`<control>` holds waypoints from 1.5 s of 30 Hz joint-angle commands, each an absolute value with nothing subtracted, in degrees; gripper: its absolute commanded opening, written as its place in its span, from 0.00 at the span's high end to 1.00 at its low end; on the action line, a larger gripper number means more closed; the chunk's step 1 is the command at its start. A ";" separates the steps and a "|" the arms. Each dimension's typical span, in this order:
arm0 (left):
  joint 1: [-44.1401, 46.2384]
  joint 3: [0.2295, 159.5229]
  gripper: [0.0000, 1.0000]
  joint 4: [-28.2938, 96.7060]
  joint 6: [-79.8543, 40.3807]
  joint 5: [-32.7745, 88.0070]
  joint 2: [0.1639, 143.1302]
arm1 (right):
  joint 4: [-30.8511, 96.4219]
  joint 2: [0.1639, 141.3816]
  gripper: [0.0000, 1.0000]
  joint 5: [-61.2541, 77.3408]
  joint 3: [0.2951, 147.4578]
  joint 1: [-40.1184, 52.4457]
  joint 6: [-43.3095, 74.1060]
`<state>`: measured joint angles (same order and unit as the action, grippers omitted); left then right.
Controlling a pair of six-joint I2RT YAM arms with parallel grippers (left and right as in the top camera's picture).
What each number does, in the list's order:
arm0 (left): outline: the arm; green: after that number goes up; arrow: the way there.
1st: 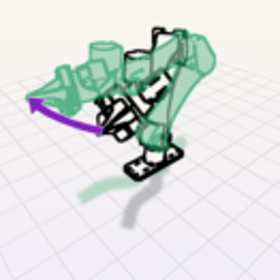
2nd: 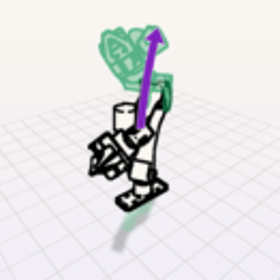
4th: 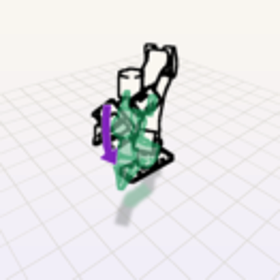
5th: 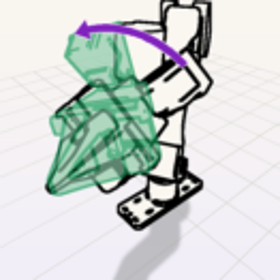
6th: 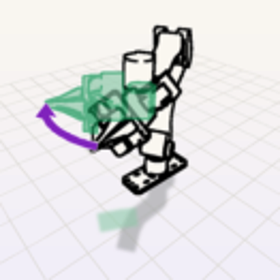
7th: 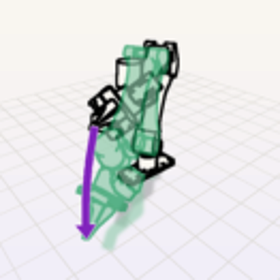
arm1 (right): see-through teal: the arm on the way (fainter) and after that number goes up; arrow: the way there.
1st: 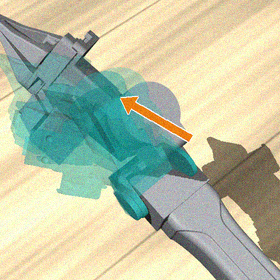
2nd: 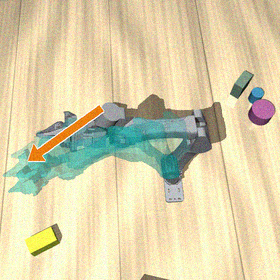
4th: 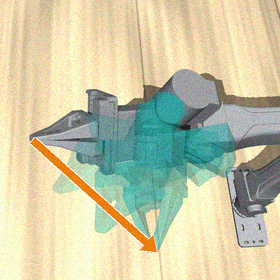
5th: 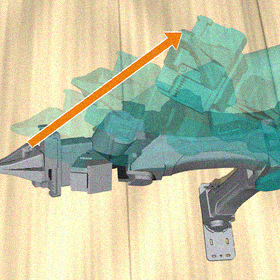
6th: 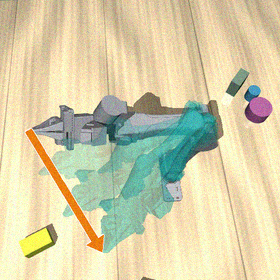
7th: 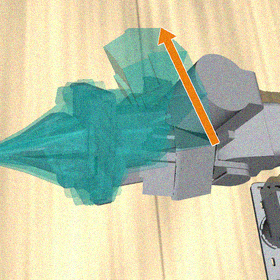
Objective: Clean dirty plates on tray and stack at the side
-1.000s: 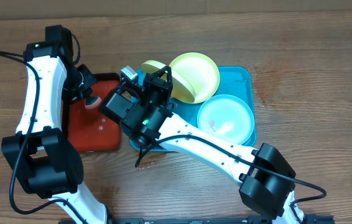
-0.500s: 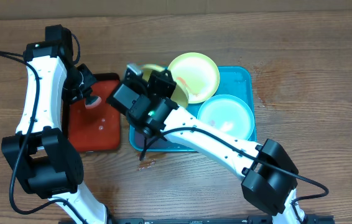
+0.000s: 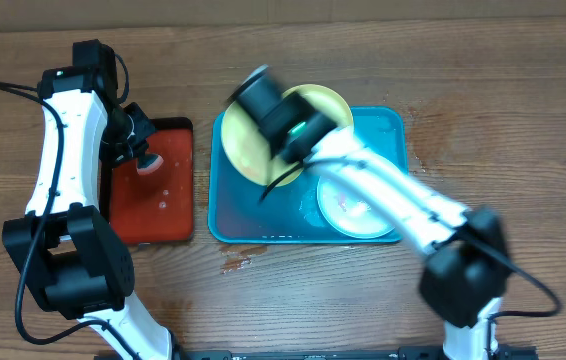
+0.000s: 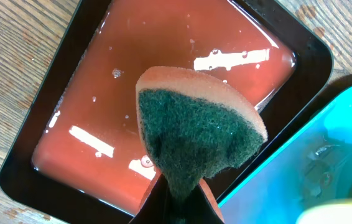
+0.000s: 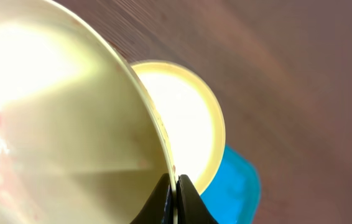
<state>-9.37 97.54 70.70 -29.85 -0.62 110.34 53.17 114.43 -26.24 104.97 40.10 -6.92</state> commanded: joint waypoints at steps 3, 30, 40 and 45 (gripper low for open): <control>-9.41 98.78 0.96 70.52 -29.95 -0.19 108.86 | 57.30 108.90 0.96 6.35 106.08 21.54 -1.17; -9.37 98.78 0.96 70.13 -29.98 -0.40 108.86 | 62.59 128.66 0.96 10.83 105.95 -21.45 -0.21; -9.34 98.78 0.96 70.00 -29.98 -0.36 108.86 | 66.22 128.46 0.65 4.71 107.79 -21.52 1.93; -8.69 98.78 0.96 69.78 -29.95 -0.40 108.88 | 73.08 126.72 0.58 5.48 115.94 -20.21 2.00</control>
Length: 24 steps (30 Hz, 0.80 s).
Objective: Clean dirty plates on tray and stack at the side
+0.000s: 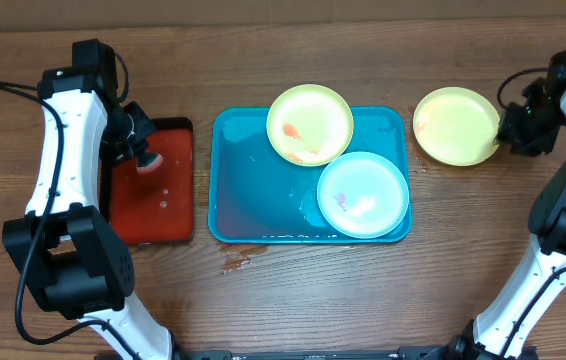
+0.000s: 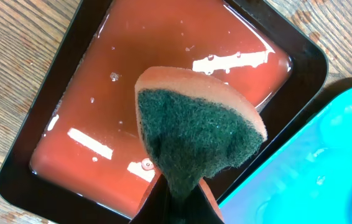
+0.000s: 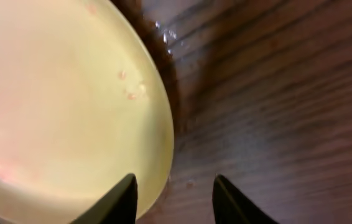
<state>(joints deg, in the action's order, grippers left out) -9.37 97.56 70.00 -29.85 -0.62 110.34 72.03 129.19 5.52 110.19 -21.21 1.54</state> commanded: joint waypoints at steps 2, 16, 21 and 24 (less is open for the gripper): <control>-8.56 98.78 0.96 69.73 -29.95 -0.38 108.88 | 75.46 125.58 0.57 8.08 120.05 -19.07 1.98; -5.98 98.72 0.96 68.90 -29.12 -0.40 109.06 | 58.26 123.68 0.41 16.27 117.91 4.32 -12.49; -5.48 98.70 0.96 68.77 -29.10 -0.40 109.08 | 46.83 123.92 0.31 5.89 109.86 12.32 -12.49; -4.86 98.67 0.96 68.75 -29.10 -0.40 109.06 | 40.53 124.42 0.31 3.20 105.43 15.05 -12.47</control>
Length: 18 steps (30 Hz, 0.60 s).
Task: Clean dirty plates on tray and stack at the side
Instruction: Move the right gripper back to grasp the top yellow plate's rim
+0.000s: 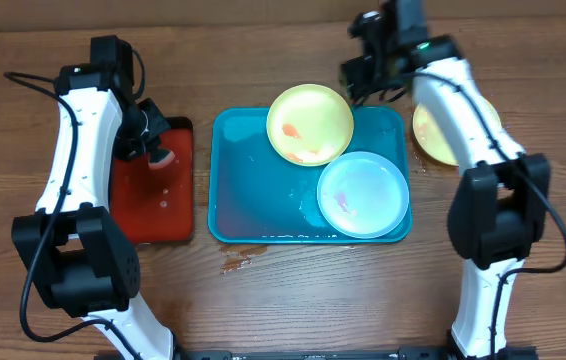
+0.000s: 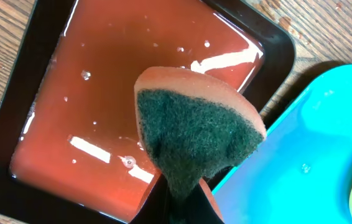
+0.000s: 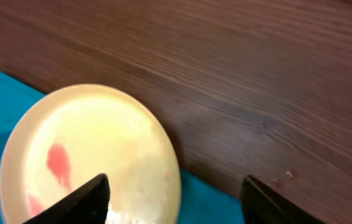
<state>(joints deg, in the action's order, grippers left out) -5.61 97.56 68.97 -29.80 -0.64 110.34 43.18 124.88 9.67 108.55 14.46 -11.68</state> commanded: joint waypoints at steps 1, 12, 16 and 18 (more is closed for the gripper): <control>-4.86 98.67 0.96 68.77 -29.10 -0.40 109.08 | 38.89 124.70 0.31 2.76 104.25 15.59 -12.47; -4.84 98.63 0.96 68.77 -29.12 -0.38 109.08 | 34.74 130.30 0.32 2.15 102.19 16.71 -12.49; -4.84 98.63 0.96 68.75 -29.15 -0.38 109.08 | 34.74 131.22 0.33 3.99 102.19 16.73 -12.49; -4.84 98.63 0.96 68.77 -29.15 -0.38 109.08 | 34.74 131.85 0.33 3.90 102.19 16.71 -12.51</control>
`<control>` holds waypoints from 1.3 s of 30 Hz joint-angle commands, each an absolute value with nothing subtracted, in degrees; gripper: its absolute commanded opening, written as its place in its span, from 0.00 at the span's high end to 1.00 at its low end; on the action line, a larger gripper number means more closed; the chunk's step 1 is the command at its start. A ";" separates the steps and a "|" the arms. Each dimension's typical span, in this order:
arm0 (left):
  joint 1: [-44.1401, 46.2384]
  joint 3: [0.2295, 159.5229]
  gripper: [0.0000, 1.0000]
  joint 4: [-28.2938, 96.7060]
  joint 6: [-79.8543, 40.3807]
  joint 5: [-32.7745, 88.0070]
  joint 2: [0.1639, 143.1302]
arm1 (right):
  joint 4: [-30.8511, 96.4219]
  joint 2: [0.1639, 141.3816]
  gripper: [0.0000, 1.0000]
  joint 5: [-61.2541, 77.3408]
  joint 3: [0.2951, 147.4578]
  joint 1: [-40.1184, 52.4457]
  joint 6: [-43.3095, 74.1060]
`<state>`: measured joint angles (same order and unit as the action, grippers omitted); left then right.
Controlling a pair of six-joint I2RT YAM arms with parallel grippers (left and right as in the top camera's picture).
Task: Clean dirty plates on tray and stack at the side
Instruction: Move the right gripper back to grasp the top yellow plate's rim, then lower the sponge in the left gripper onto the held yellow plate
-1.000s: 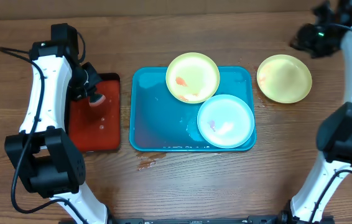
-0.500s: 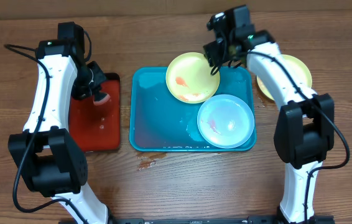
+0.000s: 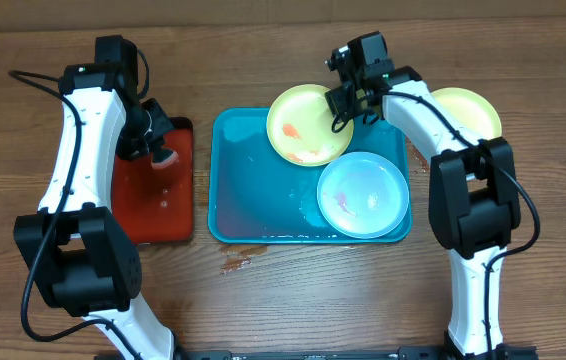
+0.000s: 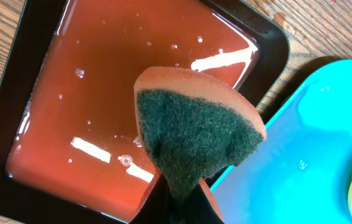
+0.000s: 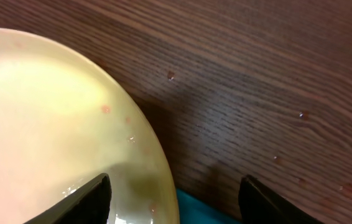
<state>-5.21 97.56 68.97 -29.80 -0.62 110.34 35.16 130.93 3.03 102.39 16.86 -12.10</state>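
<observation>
A yellow plate (image 3: 308, 125) with red smears lies at the far side of the blue tray (image 3: 253, 195), overlapped by a pale blue plate (image 3: 363, 195) with a small stain. My right gripper (image 3: 343, 100) is open at the yellow plate's far right rim. In the right wrist view that yellow plate (image 5: 45, 118) fills the left, and its rim runs between the spread fingers of the right gripper (image 5: 176, 202). My left gripper (image 4: 179, 202) is shut on a green-and-orange sponge (image 4: 194, 130) held over the red tray.
A black-rimmed tray of red water (image 3: 148, 200) stands left of the blue tray (image 4: 313, 143). Another yellow plate (image 3: 471, 105) lies on the wooden table at the far right, partly behind my right arm. Water spots mark the wood near the tray.
My right gripper was above the tray's far edge, clear of the smeared yellow plate; now it is lower and closer, open across that plate's rim. The left gripper and sponge have barely shifted.
My right gripper first held a yellow plate tilted over the blue tray. Then that plate lay on the table at the right with the gripper open beside it. Then the gripper was back by the tray, and now straddles the smeared yellow plate's rim. The left gripper held the sponge throughout.
</observation>
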 commanded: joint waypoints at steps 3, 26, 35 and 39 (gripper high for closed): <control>-4.84 98.63 0.96 68.77 -29.15 -0.36 109.08 | 34.79 132.22 0.41 3.92 102.19 16.71 -12.47; -4.84 98.63 0.96 68.88 -29.10 0.05 109.08 | 53.47 131.07 0.96 4.16 113.78 22.39 -5.23; -4.82 98.63 0.96 69.12 -28.67 1.85 109.08 | 65.10 131.17 0.96 10.83 112.88 23.88 3.31; -4.67 98.61 0.96 69.17 -28.53 4.12 109.08 | 62.48 131.28 0.96 12.12 109.25 23.88 6.31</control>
<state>-5.21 97.56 69.04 -29.58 1.74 110.34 63.61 131.66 9.23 111.53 23.90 2.61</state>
